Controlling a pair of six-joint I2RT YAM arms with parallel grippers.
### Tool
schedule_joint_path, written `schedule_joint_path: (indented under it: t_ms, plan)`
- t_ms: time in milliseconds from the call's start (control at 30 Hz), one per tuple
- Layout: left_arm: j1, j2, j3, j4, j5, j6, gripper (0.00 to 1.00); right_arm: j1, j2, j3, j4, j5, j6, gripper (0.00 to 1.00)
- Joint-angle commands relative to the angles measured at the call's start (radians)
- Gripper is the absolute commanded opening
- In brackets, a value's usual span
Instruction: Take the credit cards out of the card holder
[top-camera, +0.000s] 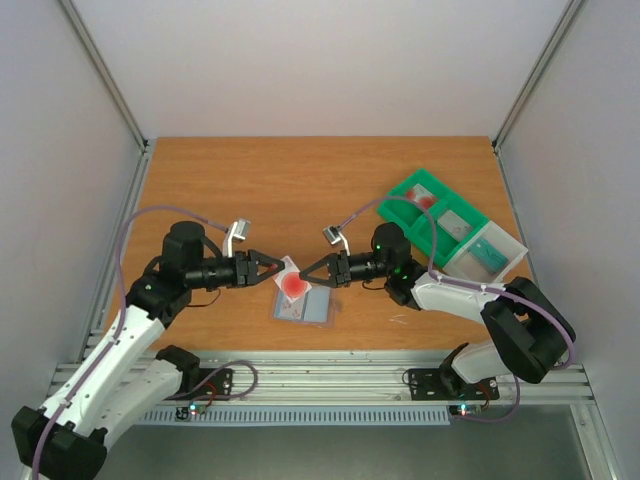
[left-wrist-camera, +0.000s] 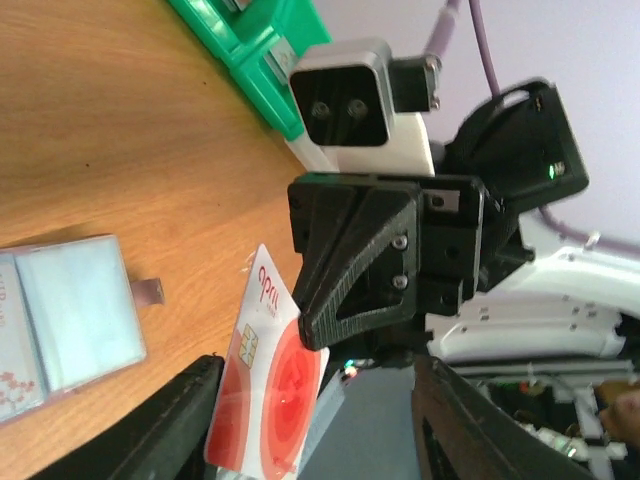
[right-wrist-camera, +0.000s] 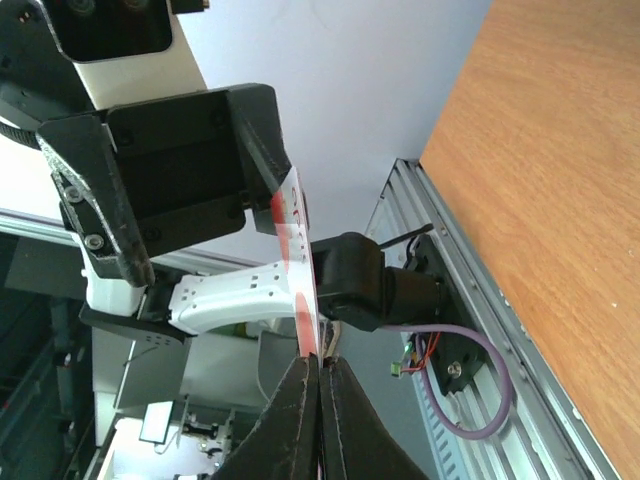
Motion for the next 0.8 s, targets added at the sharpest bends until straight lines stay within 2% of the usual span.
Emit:
schedule_joint_path:
  t_ms: [0,233,267,433,533,667,767]
  plan:
    - [0.005,0.035,0.056,-0.114,0.095,0.14,0.46,-0.003,-0.022,0.033,-0.027,-0.039,-0.034,0.01]
    - [0.006,0.053,0.04,-0.058,0.11,0.123,0.04,-0.003,-0.029,0.055,-0.115,-0.02,-0.076,0.01]
    - [0.006,0.052,0.037,-0.048,0.108,0.112,0.01,-0.004,-0.029,0.058,-0.131,-0.018,-0.082,0.02]
    - [0.005,0.047,0.006,0.012,0.075,0.061,0.0,-0.004,-0.054,0.06,-0.17,0.02,-0.071,0.16]
    - [0.005,0.037,-0.021,0.09,0.058,-0.004,0.0,-0.003,-0.077,0.039,-0.168,0.093,-0.026,0.31]
    - [0.006,0.005,-0.052,0.184,-0.024,-0.089,0.0,-0.003,-0.069,0.005,-0.055,0.161,0.082,0.39]
    - [0.006,-0.027,-0.07,0.235,-0.098,-0.134,0.0,-0.002,-0.044,-0.004,0.053,0.176,0.158,0.4]
